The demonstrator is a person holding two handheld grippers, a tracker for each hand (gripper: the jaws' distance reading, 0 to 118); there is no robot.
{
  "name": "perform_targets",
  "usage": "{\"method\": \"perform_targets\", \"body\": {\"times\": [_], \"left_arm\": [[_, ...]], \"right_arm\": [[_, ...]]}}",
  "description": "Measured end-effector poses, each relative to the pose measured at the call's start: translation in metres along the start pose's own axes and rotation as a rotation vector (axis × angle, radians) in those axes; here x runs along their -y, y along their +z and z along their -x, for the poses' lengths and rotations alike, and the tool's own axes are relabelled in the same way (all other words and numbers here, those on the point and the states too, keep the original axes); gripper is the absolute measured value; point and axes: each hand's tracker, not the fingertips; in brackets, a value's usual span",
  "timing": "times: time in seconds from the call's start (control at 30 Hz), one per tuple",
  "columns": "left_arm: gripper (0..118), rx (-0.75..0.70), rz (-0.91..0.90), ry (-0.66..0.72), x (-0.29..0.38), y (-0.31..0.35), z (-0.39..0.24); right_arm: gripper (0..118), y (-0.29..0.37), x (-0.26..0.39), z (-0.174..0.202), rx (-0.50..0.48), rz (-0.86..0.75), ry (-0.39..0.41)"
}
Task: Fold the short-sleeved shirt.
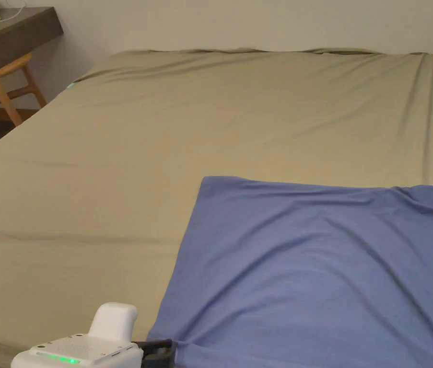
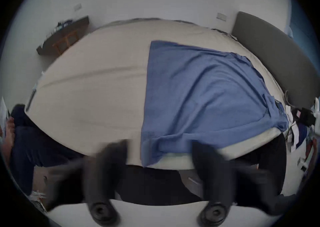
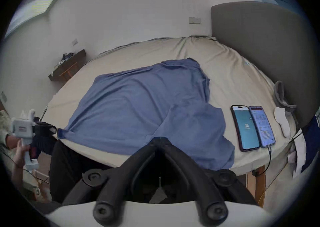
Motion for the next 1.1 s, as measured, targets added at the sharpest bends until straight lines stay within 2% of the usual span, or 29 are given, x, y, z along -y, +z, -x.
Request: {"method": "perform_targets", "body": {"times": [0.07, 0.2, 0.23, 0.27, 0.3, 0.33, 0.37, 0.4, 0.47, 0.5, 0.53, 0.57, 0.6, 0.67, 0.77, 0.83, 0.87, 0.9, 0.93, 0.97, 1.0, 1.03, 1.07, 1.1], "left_arm": [[97, 0.026, 0.002, 0.001, -0.001, -0.014, 0.004], [97, 0.025, 0.093, -0.046, -0.004, -0.048, 0.003], [93, 0.035, 0.132, -0.049, -0.003, -0.054, 0.003], [80, 0.063, 0.122, -0.053, -0.002, -0.057, 0.003], [73, 0.026, 0.097, -0.085, -0.003, -0.051, 0.001], [49, 0.059, 0.095, -0.079, -0.006, -0.046, 0.0], [5, 0.135, 0.073, -0.035, -0.009, -0.042, 0.003], [3, 0.163, 0.035, 0.027, -0.008, -0.039, 0.001], [3, 0.066, 0.067, -0.095, -0.012, -0.036, -0.012], [3, 0.057, 0.048, -0.098, -0.011, -0.035, -0.014], [3, 0.077, 0.053, -0.081, -0.011, -0.034, -0.014], [3, 0.082, 0.054, -0.074, -0.013, -0.034, -0.013], [3, 0.078, 0.051, -0.064, -0.013, -0.033, -0.012], [3, 0.093, 0.043, -0.029, -0.012, -0.031, -0.008], [3, 0.103, 0.051, 0.007, -0.014, -0.027, -0.01], [3, 0.105, 0.057, 0.009, -0.017, -0.026, -0.013], [3, 0.106, 0.061, 0.011, -0.017, -0.027, -0.015], [3, 0.097, 0.063, 0.006, -0.017, -0.028, -0.016], [3, 0.091, 0.066, 0.004, -0.017, -0.028, -0.018], [3, 0.095, 0.07, 0.009, -0.022, -0.02, -0.024], [3, 0.105, 0.069, 0.014, -0.023, -0.017, -0.027], [3, 0.101, 0.06, 0.017, -0.023, -0.015, -0.03], [3, 0.092, 0.048, 0.007, -0.024, -0.011, -0.034], [3, 0.097, 0.016, -0.001, -0.025, -0.01, -0.033]], "right_arm": [[2, -0.002, -0.002, 0.005, 0.002, 0.016, 0.033], [2, -0.008, -0.005, 0.012, -0.009, 0.028, 0.024], [2, -0.008, -0.005, 0.011, -0.012, 0.031, 0.016], [2, -0.011, -0.005, 0.012, -0.01, 0.034, 0.009], [2, -0.01, -0.005, 0.012, -0.003, 0.035, 0.004], [2, -0.009, -0.005, 0.01, 0.005, 0.037, 0.0], [2, -0.007, -0.005, 0.007, 0.014, 0.038, -0.006], [2, -0.008, -0.004, 0.003, 0.023, 0.04, -0.016], [2, -0.007, -0.004, -0.006, 0.049, 0.052, -0.028], [4, -0.007, -0.004, -0.012, 0.081, 0.061, -0.044], [28, -0.01, -0.001, -0.027, 0.103, 0.088, -0.07], [76, -0.012, 0.001, -0.037, 0.139, 0.094, -0.073], [118, -0.018, 0.003, -0.044, 0.166, 0.133, -0.076], [118, -0.023, 0.001, -0.058, 0.183, 0.138, -0.057], [118, -0.045, -0.006, -0.078, 0.186, 0.216, -0.072], [117, -0.086, 0.029, -0.091, 0.18, 0.282, -0.122], [107, -0.097, 0.034, -0.098, 0.163, 0.305, -0.139], [60, -0.106, 0.04, -0.105, 0.134, 0.317, -0.16], [44, -0.101, 0.033, -0.103, 0.105, 0.326, -0.175], [25, -0.096, 0.03, -0.097, 0.203, 0.287, -0.131], [11, -0.09, 0.028, -0.094, 0.15, 0.241, -0.119], [11, -0.089, 0.025, -0.095, 0.045, 0.248, -0.175], [11, -0.082, 0.021, -0.091, 0.033, 0.234, -0.21], [11, -0.079, 0.019, -0.087, 0.067, 0.226, -0.177]]}}
